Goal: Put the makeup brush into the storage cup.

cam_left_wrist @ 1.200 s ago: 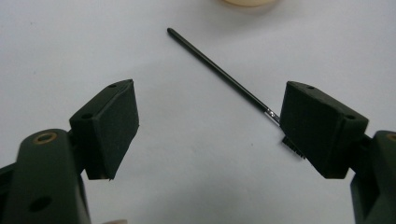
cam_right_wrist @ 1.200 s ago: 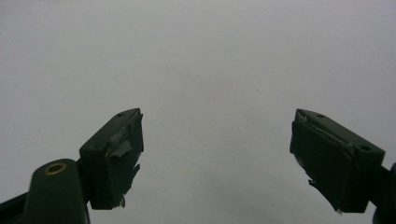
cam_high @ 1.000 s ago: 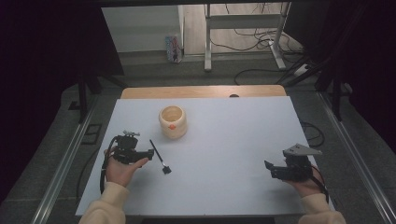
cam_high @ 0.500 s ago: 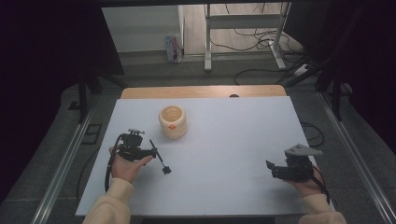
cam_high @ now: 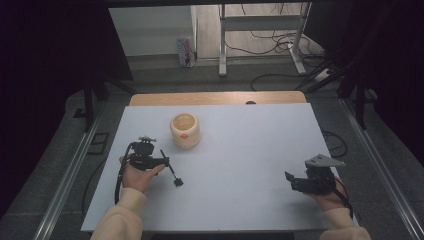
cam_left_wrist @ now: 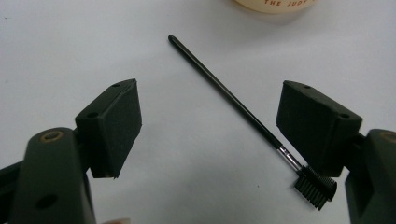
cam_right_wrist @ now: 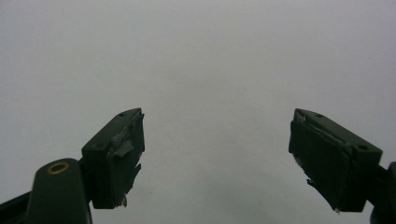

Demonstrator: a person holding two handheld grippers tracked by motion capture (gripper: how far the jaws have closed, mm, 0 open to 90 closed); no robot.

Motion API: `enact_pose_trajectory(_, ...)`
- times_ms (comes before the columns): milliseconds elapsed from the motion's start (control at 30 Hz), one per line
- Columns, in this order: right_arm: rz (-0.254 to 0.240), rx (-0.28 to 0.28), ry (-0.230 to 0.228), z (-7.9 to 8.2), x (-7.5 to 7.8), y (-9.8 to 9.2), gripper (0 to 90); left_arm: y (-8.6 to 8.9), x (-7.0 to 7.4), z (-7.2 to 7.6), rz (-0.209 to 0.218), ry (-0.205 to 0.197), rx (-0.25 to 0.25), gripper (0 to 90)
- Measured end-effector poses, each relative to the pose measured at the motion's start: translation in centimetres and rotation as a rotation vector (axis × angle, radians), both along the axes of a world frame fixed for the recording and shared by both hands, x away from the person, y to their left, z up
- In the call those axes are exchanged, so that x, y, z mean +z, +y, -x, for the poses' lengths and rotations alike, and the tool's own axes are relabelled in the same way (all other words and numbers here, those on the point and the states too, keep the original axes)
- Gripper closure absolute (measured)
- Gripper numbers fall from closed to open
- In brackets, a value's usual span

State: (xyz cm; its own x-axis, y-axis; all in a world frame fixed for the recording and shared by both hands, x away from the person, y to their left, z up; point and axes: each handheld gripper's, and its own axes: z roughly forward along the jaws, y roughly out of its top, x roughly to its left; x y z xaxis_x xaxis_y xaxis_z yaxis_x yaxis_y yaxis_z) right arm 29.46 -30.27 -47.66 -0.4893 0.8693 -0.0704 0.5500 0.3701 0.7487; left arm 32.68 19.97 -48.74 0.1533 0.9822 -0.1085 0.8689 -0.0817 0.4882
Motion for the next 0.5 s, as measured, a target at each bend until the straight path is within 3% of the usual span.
enact_pose_trajectory(500, 0.005, -0.002, -0.005, 0.07, 0.01, -0.05, 18.4, -0.40, -0.73, -1.08, 0.040, 0.023, 0.024, 27.1)
